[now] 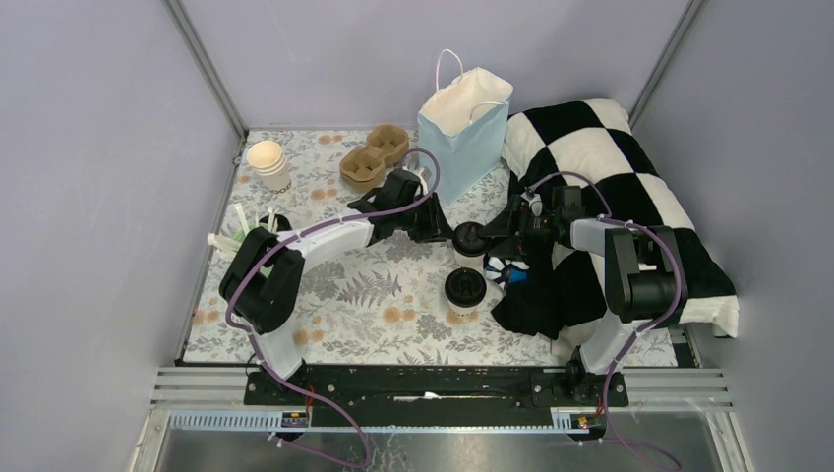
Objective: Pack the takeout coffee
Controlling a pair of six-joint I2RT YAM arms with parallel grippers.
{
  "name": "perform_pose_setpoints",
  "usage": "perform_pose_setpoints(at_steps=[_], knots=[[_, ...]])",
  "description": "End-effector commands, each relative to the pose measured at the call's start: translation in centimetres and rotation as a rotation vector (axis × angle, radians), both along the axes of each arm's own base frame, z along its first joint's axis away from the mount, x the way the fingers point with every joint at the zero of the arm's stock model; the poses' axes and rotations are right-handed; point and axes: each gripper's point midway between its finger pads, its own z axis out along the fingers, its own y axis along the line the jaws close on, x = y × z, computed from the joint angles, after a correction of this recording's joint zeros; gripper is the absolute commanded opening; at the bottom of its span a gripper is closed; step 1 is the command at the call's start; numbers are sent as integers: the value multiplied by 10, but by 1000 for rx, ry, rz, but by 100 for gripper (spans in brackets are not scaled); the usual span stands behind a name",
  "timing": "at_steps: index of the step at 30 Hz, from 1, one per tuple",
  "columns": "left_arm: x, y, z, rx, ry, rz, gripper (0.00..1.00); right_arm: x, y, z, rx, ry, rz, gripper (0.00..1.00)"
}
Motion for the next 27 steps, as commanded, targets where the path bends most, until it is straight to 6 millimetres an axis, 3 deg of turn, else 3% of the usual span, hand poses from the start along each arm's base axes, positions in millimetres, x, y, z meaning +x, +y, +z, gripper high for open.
perform_pose_setpoints(at_steps=[1,6,13,20,27], knots=[[-52,49,-85,336,217,-46,35,-36,-31,-59,-351,188,-29,88],[-41,24,-54,246,205,-81,38,-20,-16,-14,-257,94,-6,93],[-29,21,-35,249,175,-68,43,-3,-10,29,-239,-9,16,95],[-10,6,2,195,119,-59,52,0,-10,53,-245,-54,5,96],[3,2,26,174,86,-39,61,-2,-17,59,-301,-84,4,96]])
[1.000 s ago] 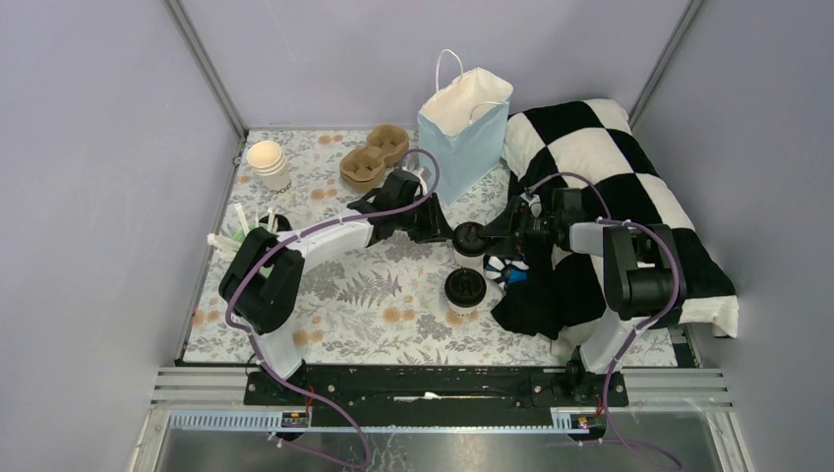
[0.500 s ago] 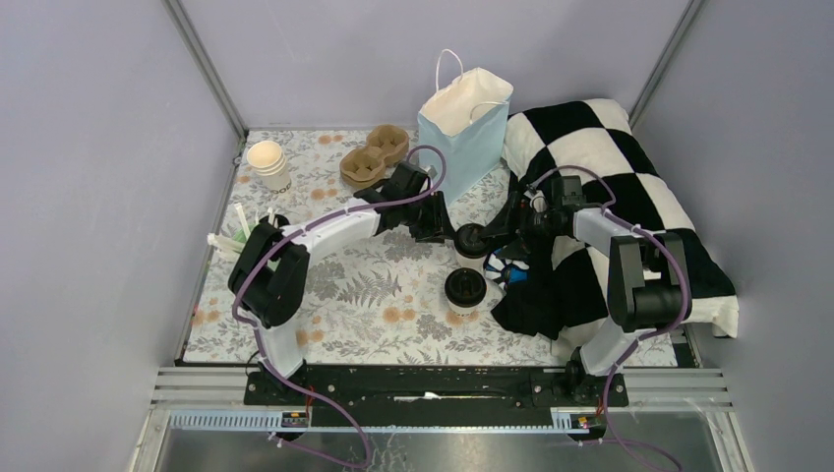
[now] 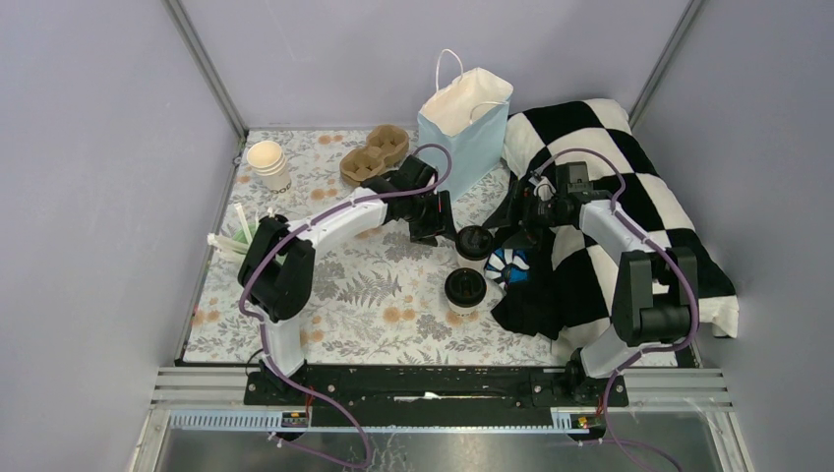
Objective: Pack the takeout coffee
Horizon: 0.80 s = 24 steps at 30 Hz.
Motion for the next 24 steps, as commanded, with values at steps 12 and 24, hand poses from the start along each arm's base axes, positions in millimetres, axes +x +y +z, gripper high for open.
perform_pose_setpoints(at_steps=[12,24], knots=[[22,5,83,-59,-151,36,84,-8,-4,17,-91,-90,38,97],[31,33,93,-41,-187,82,86,-14,7,17,-110,-114,96,97]])
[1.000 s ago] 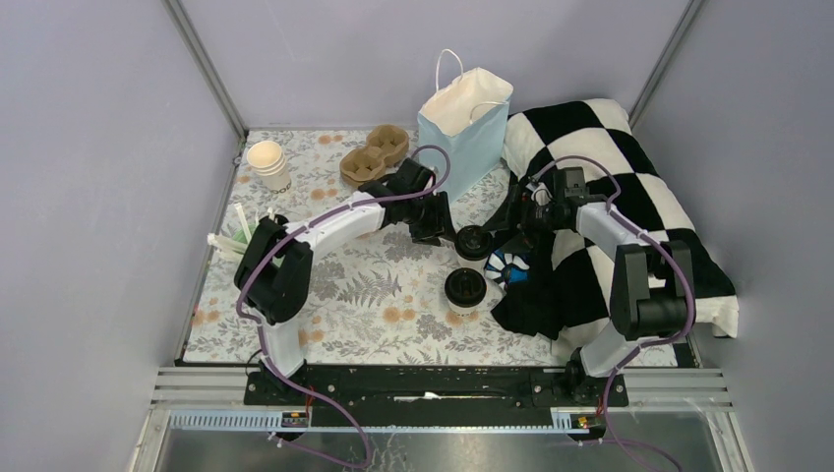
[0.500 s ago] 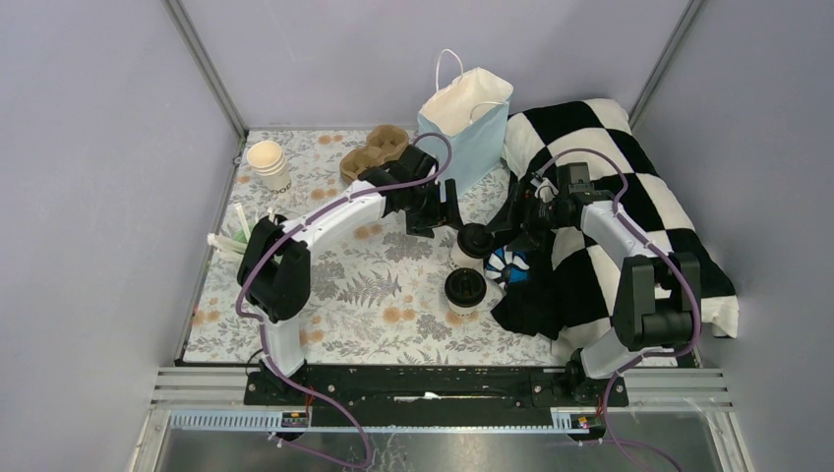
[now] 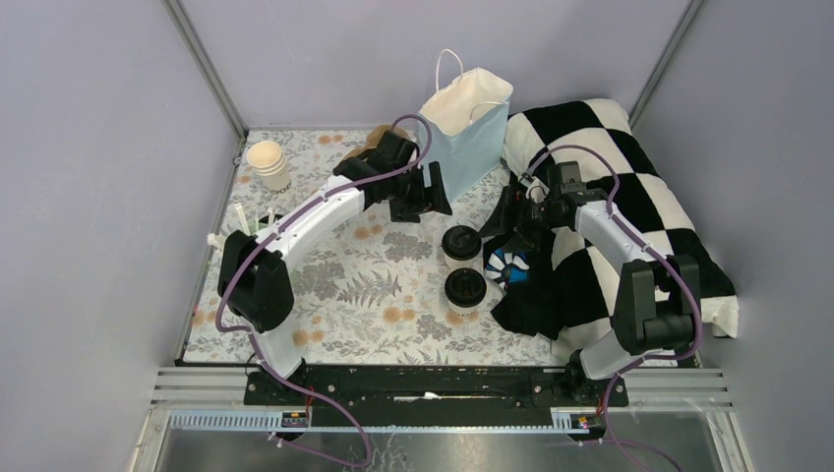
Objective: Pack the takeout coffee
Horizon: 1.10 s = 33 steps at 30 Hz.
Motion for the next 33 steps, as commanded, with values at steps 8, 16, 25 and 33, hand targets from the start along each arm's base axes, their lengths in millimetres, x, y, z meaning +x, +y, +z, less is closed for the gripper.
perform_pose_setpoints(at_steps=[8,16,25,33], knots=[[12,36,-39,13,102,247,71,-3,-3,23,-34,-93,15,97],[-4,17,-93,57,233,176,51,-7,-4,25,-34,-104,10,97],[-11,-25,-106,2,240,77,51,-10,-5,28,-35,-114,7,97],[-13,-42,-109,-17,228,32,52,-11,-5,29,-35,-122,7,97]])
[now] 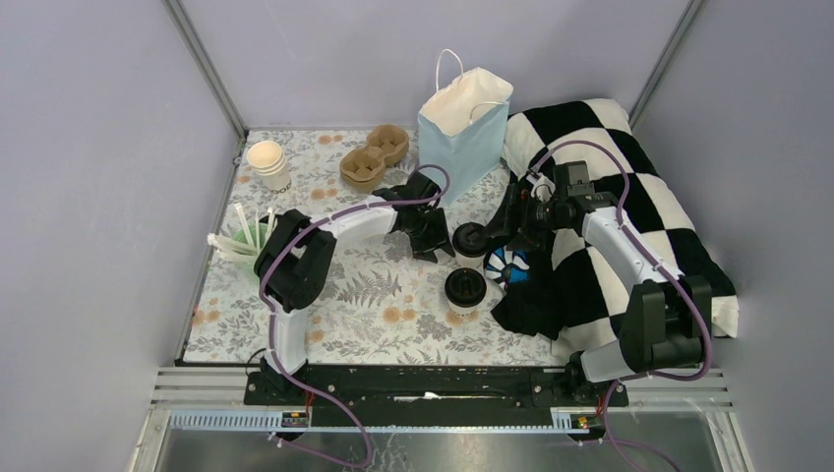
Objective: Pack the takeout coffee
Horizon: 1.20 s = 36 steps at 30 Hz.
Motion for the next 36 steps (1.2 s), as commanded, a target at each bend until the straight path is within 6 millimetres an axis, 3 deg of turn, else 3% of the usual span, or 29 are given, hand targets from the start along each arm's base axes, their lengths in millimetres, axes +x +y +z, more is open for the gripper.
perform_pose_setpoints(at_steps=[1,4,8,13,17,22,27,32,36], knots=[[14,-20,20,-78,-62,-19,53,-4,1,9,-4,-41,13,97],[9,-12,20,-54,-69,-24,57,-4,0,9,-9,-42,14,97],[-1,29,35,69,-134,-16,68,-3,-4,14,-41,-67,15,97],[-4,83,83,170,-264,22,81,-3,-5,14,-73,-83,15,98],[-3,104,137,142,-368,95,84,3,-6,19,-131,-101,14,98],[1,126,186,151,-491,203,91,34,-2,57,-147,-199,-67,98],[7,142,215,185,-565,240,93,74,-1,104,-121,-311,-216,98],[6,149,227,218,-593,211,93,120,6,158,-31,-440,-350,97],[10,152,222,247,-597,180,94,143,13,182,65,-453,-430,95]])
